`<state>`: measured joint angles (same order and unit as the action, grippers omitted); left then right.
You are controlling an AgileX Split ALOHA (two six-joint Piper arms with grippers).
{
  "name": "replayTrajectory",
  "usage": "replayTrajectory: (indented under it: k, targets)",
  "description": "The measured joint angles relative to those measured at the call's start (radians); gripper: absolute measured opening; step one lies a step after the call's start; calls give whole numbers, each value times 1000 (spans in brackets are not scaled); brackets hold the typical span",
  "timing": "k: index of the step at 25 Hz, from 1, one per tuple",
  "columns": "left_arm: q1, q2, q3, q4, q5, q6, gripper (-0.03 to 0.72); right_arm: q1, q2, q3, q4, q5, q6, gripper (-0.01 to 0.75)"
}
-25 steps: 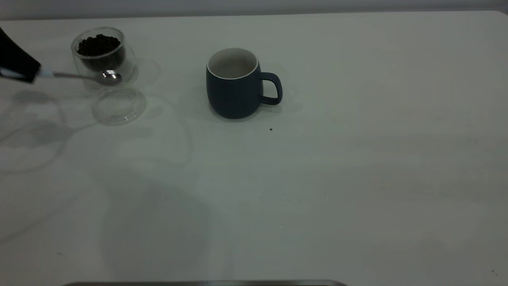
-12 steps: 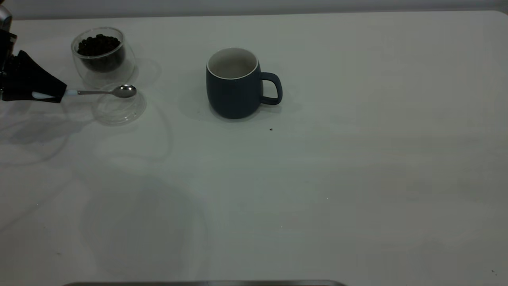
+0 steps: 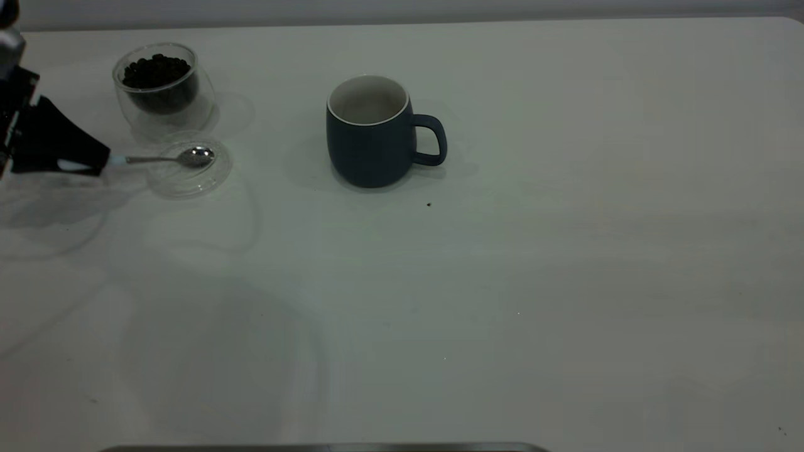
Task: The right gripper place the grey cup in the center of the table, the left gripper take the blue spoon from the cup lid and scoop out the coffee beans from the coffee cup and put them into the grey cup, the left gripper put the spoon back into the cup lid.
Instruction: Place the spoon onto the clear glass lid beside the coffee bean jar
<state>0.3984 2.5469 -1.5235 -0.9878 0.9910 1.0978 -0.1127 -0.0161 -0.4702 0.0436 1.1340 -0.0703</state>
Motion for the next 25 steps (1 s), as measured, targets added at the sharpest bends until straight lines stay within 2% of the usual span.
replayTrajectory:
  k: [21, 25]
  targets:
    - [0, 29, -1, -24, -13, 33, 127, 0, 0, 0, 0, 0, 0, 364]
    - [0, 29, -1, -24, -32, 33, 152, 0, 0, 0, 0, 0, 0, 364]
